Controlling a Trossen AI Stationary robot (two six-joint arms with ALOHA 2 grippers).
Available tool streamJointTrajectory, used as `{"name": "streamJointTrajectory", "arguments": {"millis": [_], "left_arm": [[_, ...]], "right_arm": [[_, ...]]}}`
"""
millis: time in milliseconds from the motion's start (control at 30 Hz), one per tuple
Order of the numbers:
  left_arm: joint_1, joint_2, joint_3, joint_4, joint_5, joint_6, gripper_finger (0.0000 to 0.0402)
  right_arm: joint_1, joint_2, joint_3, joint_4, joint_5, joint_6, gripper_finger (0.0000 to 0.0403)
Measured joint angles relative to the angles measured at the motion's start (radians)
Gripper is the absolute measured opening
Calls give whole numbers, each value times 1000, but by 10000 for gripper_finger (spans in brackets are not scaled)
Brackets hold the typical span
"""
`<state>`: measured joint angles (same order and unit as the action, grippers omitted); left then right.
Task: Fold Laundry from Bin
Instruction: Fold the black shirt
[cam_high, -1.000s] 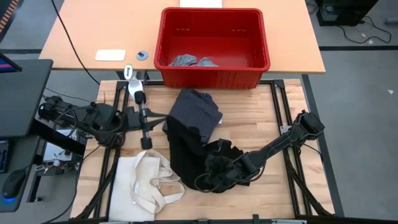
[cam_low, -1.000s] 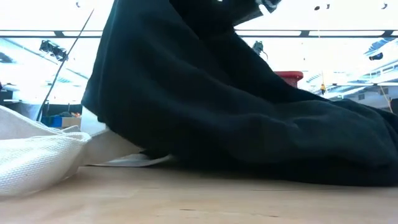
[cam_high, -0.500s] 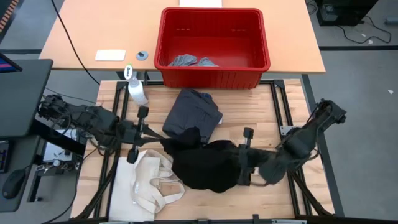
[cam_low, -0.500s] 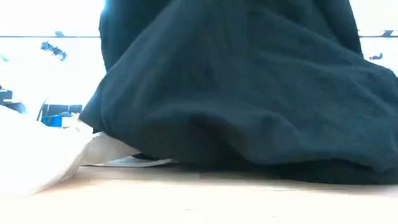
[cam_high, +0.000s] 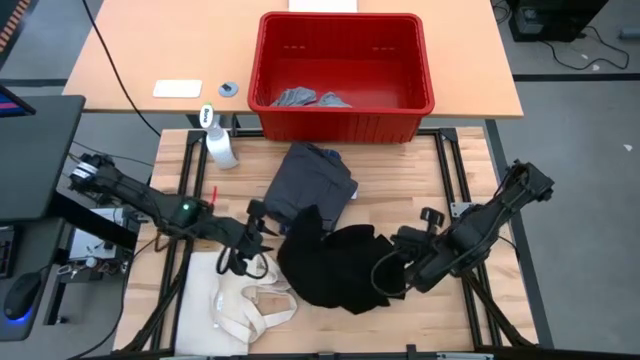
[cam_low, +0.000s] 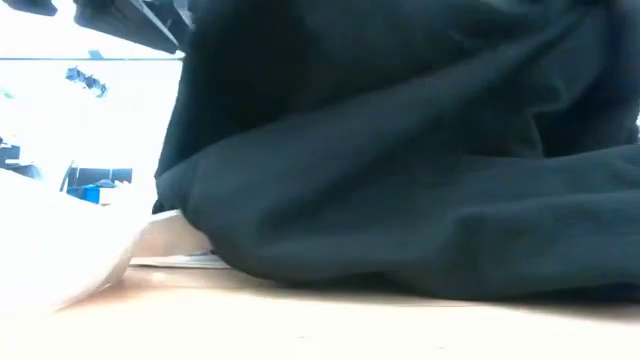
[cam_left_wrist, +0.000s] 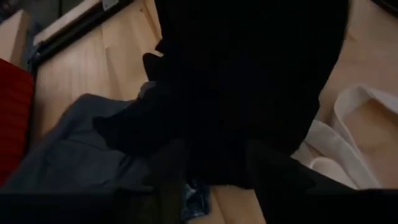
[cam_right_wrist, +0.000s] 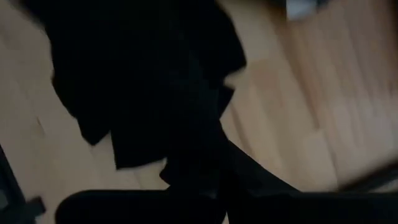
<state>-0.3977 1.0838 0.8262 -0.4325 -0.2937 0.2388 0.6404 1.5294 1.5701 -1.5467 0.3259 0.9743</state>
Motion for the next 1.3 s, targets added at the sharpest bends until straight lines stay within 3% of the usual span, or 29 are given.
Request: {"name": "streamJointTrajectory", "arguments": {"millis": [200, 400, 667, 1100, 1300], "left_arm": [[-2, 77, -2, 96, 24, -184, 207], [-60, 209, -2, 123, 51, -194, 219], [-101, 412, -2, 440, 27, -58, 222], [-194, 528, -2, 436, -58, 219, 222], [-268, 528, -2, 390, -247, 287, 221]], "right_arm": [[29, 42, -2, -8, -48, 81, 13], [43, 43, -2, -16, 9, 133, 14], [38, 43, -2, -14, 63, 132, 15], [38, 43, -2, -17, 96, 131, 16], [38, 43, -2, -18, 101, 130, 16]]}}
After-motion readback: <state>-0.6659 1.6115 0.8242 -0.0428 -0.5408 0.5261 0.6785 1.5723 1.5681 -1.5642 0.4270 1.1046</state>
